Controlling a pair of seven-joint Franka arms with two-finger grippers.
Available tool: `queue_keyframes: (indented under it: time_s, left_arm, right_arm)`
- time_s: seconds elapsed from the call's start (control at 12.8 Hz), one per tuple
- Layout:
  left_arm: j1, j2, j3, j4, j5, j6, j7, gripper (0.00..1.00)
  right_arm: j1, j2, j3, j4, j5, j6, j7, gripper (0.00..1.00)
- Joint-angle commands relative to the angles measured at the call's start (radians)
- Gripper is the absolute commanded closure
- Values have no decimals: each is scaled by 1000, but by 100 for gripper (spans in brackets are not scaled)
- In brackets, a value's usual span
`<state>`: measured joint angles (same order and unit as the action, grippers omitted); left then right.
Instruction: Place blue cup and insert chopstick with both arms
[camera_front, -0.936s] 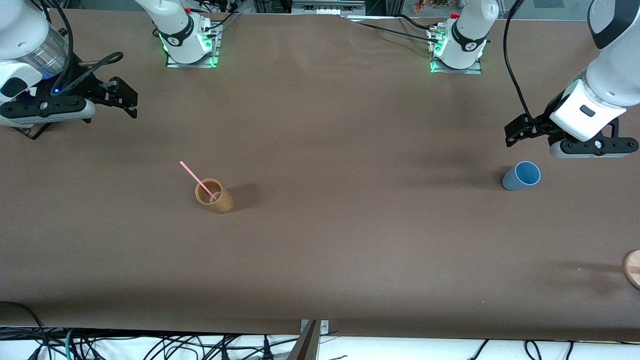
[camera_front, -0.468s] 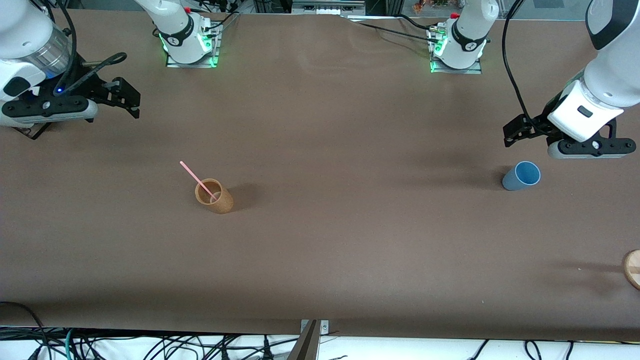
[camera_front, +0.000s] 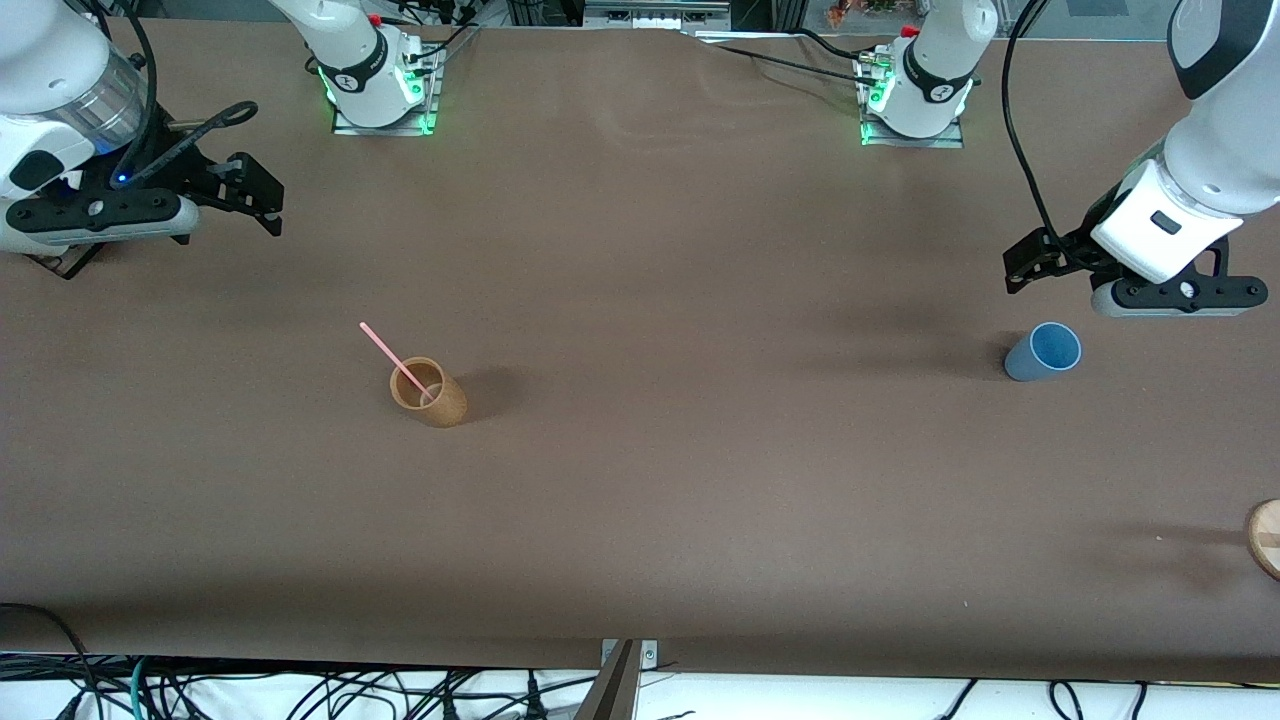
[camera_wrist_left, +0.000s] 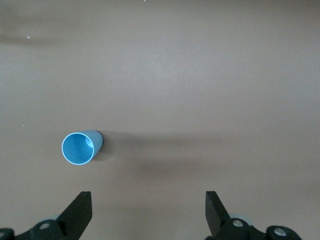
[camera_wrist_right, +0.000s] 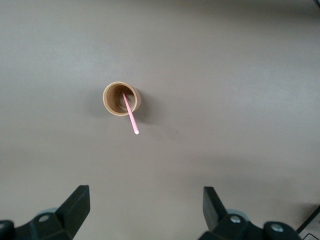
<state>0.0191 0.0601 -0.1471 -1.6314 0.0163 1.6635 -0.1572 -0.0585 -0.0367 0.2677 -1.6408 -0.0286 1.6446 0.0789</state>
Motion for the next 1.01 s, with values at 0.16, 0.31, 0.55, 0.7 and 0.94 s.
queue_keyframes:
  time_s: [0.16,0.31,0.55,0.7,0.94]
  left_arm:
    - [10,37,3,31,-15,-4,-4,0]
    - [10,37,7,31,-15,-4,-5,0]
    - [10,38,6,31,-15,-4,-7,0]
    - [10,38,6,31,-15,-4,-5,0]
    - [34,64,12,31,-15,-4,-1,0]
  right_arm:
    - [0,11,4,21,-19,0,18,0]
    - [0,11,4,21,-19,0,18,0]
    - [0,9,4,21,-19,0,18,0]
    - [0,11,4,21,-19,0,18,0]
    - [0,9,4,21,-19,-3,18,0]
